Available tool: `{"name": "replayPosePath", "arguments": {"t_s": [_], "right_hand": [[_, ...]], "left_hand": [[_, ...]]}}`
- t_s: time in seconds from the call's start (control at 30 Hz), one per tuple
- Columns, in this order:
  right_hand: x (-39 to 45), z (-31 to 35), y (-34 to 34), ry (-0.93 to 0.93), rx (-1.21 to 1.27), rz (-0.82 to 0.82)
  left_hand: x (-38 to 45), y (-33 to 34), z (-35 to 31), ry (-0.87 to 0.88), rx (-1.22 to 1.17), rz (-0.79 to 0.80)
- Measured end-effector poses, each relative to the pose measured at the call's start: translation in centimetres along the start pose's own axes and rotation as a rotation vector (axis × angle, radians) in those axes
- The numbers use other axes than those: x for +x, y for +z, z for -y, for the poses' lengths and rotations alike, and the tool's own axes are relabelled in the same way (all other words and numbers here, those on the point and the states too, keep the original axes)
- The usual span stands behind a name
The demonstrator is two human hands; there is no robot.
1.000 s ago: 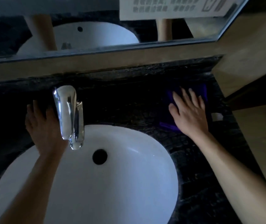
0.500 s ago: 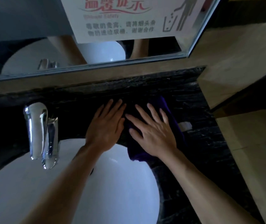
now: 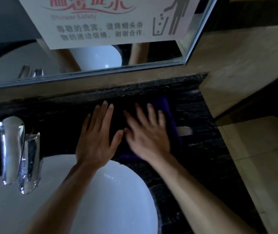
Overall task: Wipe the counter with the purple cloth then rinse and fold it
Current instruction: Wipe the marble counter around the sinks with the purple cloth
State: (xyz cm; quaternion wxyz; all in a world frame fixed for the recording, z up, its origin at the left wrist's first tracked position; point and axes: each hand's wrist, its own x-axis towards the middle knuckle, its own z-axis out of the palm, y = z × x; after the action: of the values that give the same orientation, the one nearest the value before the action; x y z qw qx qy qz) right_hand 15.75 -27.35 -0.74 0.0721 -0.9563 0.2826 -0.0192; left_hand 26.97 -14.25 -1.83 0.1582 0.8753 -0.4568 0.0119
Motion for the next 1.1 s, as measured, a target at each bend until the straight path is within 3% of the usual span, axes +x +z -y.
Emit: {"name": "replayPosePath", "arguments": {"t_s": [0.1, 0.23, 0.33, 0.4, 0.5, 0.57, 0.67, 0.8, 0.9, 0.97, 1.1], "right_hand": [[1.5, 4.1, 0.5, -0.11, 0.055, 0.067], [2.3, -2.8, 0.1, -0.229, 0.024, 0.046], [1.7, -12.5, -1.1, -0.02, -0.07, -0.011], [1.1, -16.5, -2.3, 0.135, -0.043, 0.045], [-0.5, -14.2, -2.4, 0.237, -0.039, 0.047], [-3.6, -9.0, -1.5, 0.144, -0.065, -0.018], [-6.6, -3.3, -0.6, -0.074, -0.01, 0.045], [-0.9, -6.6, -1.3, -0.237, -0.009, 0.055], [2.2, -12.9, -2.0, -0.118, -0.034, 0.082], [1.5, -17.2, -2.2, 0.008, 0.01, 0.0], [-1.7, -21.6, -2.5, 0.329, 0.394, 0.059]], "left_hand": [[0.0, -0.1, 0.1, -0.077, -0.077, -0.018], [0.1, 0.0, 0.4, -0.067, 0.058, 0.08], [0.2, 0.1, 0.4, -0.059, 0.12, 0.126], [0.3, 0.2, 0.2, -0.059, 0.141, 0.134], [0.3, 0.3, 0.0, -0.06, 0.171, 0.134], [0.3, 0.2, 0.0, -0.045, 0.176, 0.128], [0.3, 0.2, 0.1, -0.033, 0.198, 0.139], [0.3, 0.0, 0.1, -0.027, 0.201, 0.157], [0.2, 0.0, 0.3, -0.021, 0.199, 0.161], [0.3, 0.0, 0.4, -0.021, 0.199, 0.157], [0.5, 0.2, -0.1, -0.043, 0.203, 0.137]]}}
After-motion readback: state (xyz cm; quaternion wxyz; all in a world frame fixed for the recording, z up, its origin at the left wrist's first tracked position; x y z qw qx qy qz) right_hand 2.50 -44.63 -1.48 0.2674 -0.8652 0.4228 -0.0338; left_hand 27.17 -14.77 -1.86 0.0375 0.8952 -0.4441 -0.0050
